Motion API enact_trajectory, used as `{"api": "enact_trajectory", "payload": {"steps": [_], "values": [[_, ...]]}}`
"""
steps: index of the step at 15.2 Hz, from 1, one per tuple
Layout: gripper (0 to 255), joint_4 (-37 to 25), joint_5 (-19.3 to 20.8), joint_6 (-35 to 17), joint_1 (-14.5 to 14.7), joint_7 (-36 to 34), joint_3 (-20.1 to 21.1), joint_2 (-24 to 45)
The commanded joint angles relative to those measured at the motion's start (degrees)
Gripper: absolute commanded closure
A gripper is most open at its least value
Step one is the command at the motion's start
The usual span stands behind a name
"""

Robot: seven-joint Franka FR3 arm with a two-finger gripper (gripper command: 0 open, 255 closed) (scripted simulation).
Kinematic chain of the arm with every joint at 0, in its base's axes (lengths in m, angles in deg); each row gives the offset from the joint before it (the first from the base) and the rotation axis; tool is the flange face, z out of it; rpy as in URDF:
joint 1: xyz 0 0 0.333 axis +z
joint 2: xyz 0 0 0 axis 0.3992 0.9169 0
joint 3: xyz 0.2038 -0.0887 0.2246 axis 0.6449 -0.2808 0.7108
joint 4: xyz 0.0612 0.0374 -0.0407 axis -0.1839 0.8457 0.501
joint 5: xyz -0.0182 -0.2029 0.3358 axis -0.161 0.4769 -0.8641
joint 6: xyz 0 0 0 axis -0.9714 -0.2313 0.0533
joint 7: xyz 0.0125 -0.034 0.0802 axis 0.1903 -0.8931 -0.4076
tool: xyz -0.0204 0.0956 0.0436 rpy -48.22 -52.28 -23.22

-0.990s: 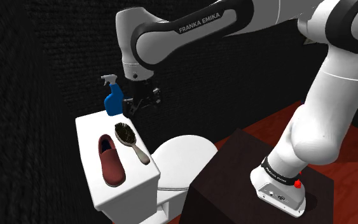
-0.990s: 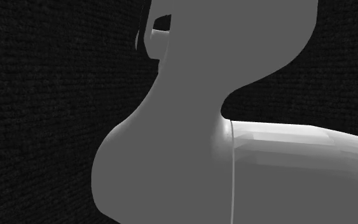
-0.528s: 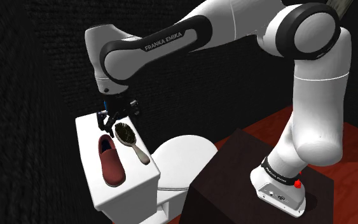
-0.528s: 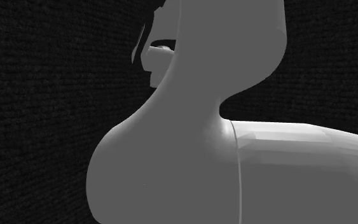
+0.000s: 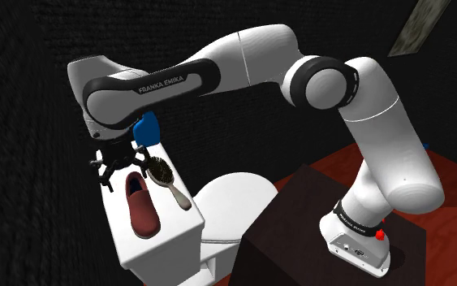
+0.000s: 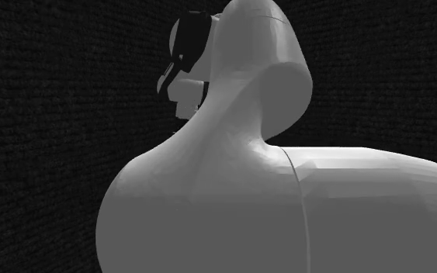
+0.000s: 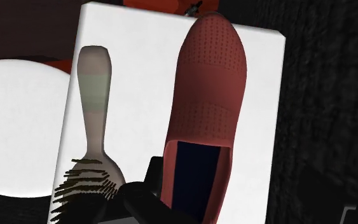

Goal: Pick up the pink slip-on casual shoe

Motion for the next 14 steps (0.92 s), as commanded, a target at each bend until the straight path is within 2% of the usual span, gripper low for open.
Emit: {"api": "enact_trajectory", "payload": {"steps": [1,10,11,14], "values": [[0,-4.58,0.44,0.88,1.26,-0.51,-0.45,3.74],[0,-2.81,0.8,-2.76,1.27,-0.23,-0.82,5.68],[255,-2.63,0.79,-2.83,1.26,-0.25,-0.8,5.58],[255,-2.64,0.79,-2.84,1.26,-0.25,-0.8,5.6]]}}
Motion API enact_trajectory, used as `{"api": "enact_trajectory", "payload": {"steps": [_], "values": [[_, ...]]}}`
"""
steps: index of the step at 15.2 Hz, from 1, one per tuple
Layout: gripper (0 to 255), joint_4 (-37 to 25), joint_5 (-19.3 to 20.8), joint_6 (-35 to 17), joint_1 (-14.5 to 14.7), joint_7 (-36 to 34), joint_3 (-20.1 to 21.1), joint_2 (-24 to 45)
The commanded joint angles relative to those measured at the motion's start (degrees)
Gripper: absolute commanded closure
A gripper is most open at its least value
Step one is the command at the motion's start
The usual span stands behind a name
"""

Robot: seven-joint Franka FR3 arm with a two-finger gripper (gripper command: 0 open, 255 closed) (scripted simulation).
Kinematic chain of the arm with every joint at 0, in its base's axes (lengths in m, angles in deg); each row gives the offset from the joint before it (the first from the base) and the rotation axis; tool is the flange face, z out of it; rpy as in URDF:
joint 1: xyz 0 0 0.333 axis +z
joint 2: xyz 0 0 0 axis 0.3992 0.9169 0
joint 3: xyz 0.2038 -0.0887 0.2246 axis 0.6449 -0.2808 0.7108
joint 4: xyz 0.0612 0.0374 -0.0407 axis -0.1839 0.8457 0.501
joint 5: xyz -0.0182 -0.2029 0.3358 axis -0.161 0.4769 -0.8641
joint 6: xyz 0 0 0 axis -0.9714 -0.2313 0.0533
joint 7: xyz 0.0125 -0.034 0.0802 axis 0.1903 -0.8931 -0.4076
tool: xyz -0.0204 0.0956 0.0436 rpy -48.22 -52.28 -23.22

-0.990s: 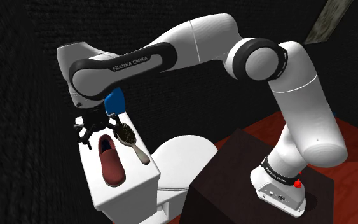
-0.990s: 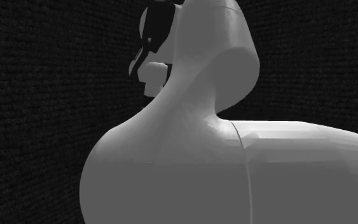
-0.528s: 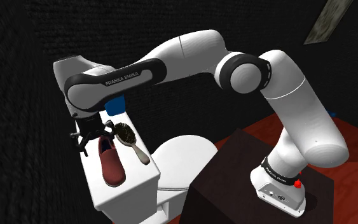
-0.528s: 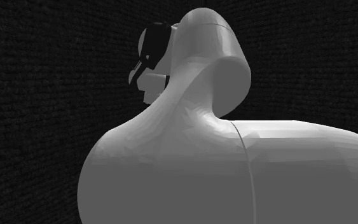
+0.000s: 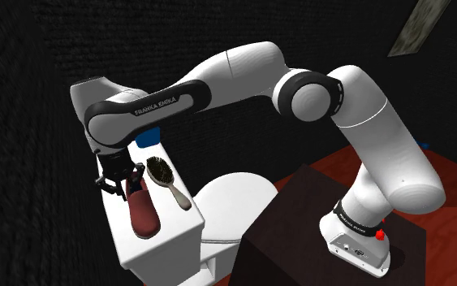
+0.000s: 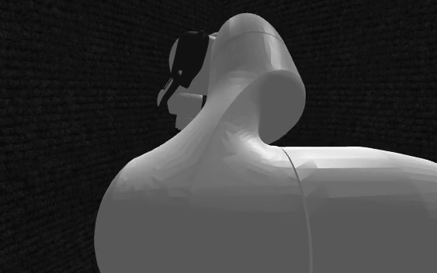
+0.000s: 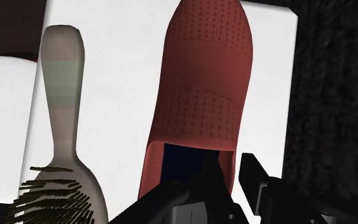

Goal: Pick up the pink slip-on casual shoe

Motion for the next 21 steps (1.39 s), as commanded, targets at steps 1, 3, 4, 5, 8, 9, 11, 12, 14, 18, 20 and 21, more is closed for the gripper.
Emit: {"api": "enact_trajectory", "payload": {"steps": [1,3,4,5,8,9,11,12,14,18,20,21], "values": [[255,0.0,0.0,0.0,0.01,0.0,0.0,0.02],[255,0.01,0.0,0.0,0.0,0.0,0.0,0.01],[255,-0.03,0.0,0.02,0.01,0.01,0.0,0.03],[255,-0.03,0.0,0.02,0.01,0.01,0.0,0.04],[255,-0.57,-0.11,1.13,-0.01,-0.06,0.11,-0.57],[255,-0.81,-0.17,1.68,-0.01,-0.1,0.17,-0.88],[255,-1.38,-0.29,2.79,-0.01,-0.19,0.27,-1.45],[255,-1.73,-0.34,3.38,0.0,-0.23,0.32,-1.7],[255,-2.44,-0.44,4.56,0.03,-0.31,0.42,-2.19],[255,-4.16,-0.62,7.04,0.15,-0.49,0.59,-3.01],[255,-5.19,-0.69,8.35,0.24,-0.59,0.66,-3.32],[255,-5.74,-0.73,9.02,0.3,-0.63,0.7,-3.45]]}}
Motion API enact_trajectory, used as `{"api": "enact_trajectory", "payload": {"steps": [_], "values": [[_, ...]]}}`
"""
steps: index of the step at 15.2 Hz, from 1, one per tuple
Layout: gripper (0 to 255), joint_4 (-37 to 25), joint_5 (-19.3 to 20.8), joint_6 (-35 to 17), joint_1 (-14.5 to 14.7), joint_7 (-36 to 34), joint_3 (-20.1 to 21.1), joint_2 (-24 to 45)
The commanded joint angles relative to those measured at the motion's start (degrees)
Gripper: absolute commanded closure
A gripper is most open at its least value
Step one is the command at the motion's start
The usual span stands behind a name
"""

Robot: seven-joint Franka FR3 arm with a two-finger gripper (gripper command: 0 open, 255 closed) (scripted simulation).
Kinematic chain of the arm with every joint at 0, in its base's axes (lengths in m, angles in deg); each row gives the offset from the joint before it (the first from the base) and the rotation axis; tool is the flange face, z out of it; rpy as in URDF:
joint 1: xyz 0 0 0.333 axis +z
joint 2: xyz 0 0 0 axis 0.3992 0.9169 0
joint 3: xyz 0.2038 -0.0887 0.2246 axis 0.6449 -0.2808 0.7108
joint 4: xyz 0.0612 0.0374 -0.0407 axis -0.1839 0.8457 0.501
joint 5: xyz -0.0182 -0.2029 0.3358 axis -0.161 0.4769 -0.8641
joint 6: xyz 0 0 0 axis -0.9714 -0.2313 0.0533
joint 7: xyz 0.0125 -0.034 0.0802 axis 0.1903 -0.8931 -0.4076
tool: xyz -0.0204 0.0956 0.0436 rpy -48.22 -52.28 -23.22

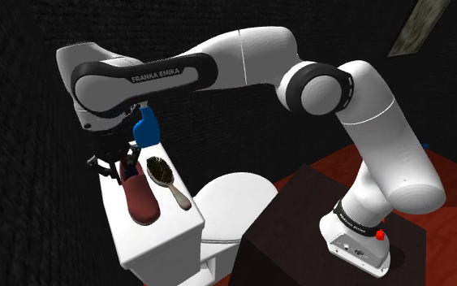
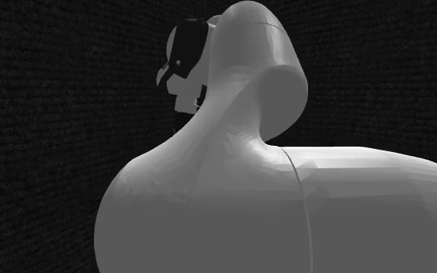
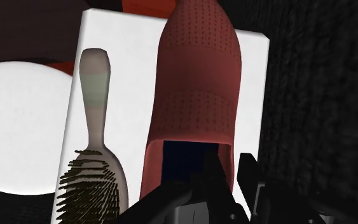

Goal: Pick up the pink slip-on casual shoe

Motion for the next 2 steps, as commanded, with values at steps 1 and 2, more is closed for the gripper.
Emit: {"api": "enact_trajectory", "payload": {"steps": [1,2], "values": [[255,-0.83,-0.02,0.78,0.15,-0.11,0.04,-0.03],[255,-0.84,-0.02,0.79,0.15,-0.11,0.04,-0.02]]}}
